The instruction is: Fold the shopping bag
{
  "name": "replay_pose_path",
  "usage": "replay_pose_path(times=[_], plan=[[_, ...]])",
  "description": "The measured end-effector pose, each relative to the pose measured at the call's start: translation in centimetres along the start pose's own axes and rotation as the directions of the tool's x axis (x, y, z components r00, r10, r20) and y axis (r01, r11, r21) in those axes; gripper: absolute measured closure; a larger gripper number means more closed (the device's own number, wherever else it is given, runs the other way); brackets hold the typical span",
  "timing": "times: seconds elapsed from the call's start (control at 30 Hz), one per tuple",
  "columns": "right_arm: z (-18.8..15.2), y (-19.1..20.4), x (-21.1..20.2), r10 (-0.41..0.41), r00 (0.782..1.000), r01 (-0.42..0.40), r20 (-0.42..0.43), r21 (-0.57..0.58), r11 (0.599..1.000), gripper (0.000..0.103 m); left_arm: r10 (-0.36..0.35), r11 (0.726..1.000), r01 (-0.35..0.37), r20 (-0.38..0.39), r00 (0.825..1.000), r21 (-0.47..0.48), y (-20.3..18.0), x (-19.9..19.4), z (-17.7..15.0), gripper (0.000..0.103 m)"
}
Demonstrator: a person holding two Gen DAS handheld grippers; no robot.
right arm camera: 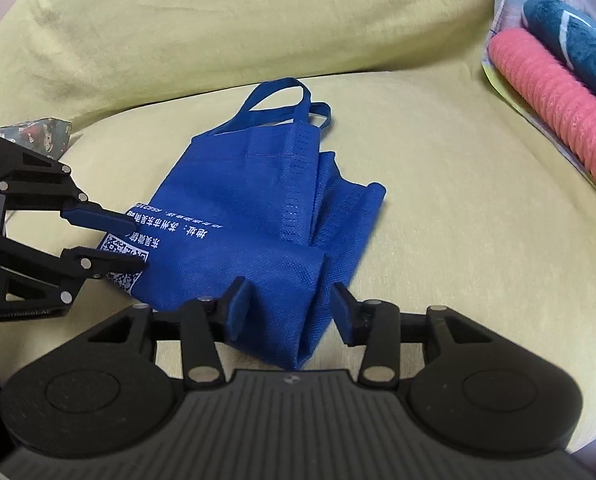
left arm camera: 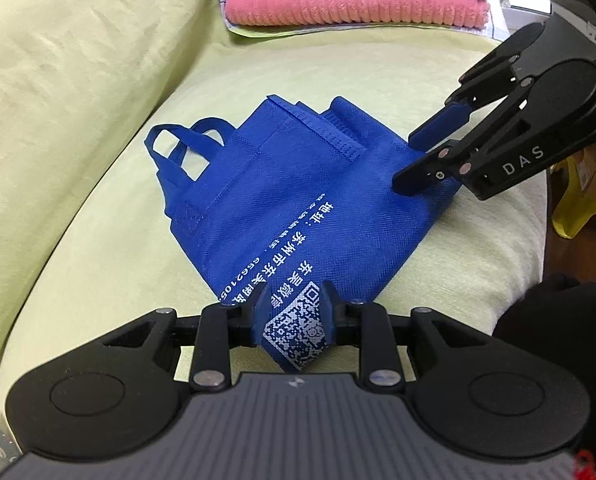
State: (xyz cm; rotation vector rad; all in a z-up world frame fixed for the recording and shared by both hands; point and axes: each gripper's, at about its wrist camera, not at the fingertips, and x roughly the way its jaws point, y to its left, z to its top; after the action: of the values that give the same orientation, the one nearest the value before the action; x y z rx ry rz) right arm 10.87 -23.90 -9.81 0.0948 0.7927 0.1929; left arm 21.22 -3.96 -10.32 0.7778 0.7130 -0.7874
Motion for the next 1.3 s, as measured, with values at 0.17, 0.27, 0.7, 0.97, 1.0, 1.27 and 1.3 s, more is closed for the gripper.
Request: replay_pose_path(times=[0.17, 0.27, 0.7, 0.97, 1.0, 1.27, 1.3], plan=[[-0.4, 0.7, -0.3, -0.039, 0.999, 0.040, 0.021, -0.037, 0.999, 0.061, 0.030, 0.999, -0.030, -0.007, 1.000, -0.021, -0.4, 0.0, 0.0, 0.073], [-0.4, 0.8, -0.3, -0.043, 0.999, 0.044, 0.024, -0.042, 0.998, 0.061, 0.057, 0.998, -0.057, -0.013, 0.998, -0.021, -0.9, 0.0, 0.1, 0.073], [-0.6, 0.5, -0.3, -0.036, 0.999, 0.038, 0.038, -0.048, 0.998, 0.061, 0.208, 0.949, -0.210, 0.036, 0.978, 0.234, -4.1, -3.3, -1.5, 0.061], [-0.6, 0.5, -0.3, -0.028, 0.999, 0.031, 0.043, -0.063, 0.998, 0.060, 0.314, 0.736, -0.341, 0.151, 0.937, 0.585, -7.0, -2.4, -5.9, 0.051], [-0.6, 0.5, -0.3, -0.028, 0.999, 0.031, 0.045, -0.070, 0.997, 0.060, 0.322, 0.712, -0.351, 0.161, 0.933, 0.608, -7.1, -1.9, -6.2, 0.051], [-0.8, 0.1, -0.3, -0.009, 0.999, 0.012, 0.050, -0.057, 0.998, 0.059, 0.353, 0.446, -0.438, 0.296, 0.888, 0.781, -7.7, 2.4, -8.9, 0.048], [-0.8, 0.1, -0.3, -0.009, 0.999, 0.012, 0.050, -0.064, 0.998, 0.059, 0.347, 0.412, -0.448, 0.319, 0.882, 0.793, -7.7, 2.7, -9.3, 0.048]])
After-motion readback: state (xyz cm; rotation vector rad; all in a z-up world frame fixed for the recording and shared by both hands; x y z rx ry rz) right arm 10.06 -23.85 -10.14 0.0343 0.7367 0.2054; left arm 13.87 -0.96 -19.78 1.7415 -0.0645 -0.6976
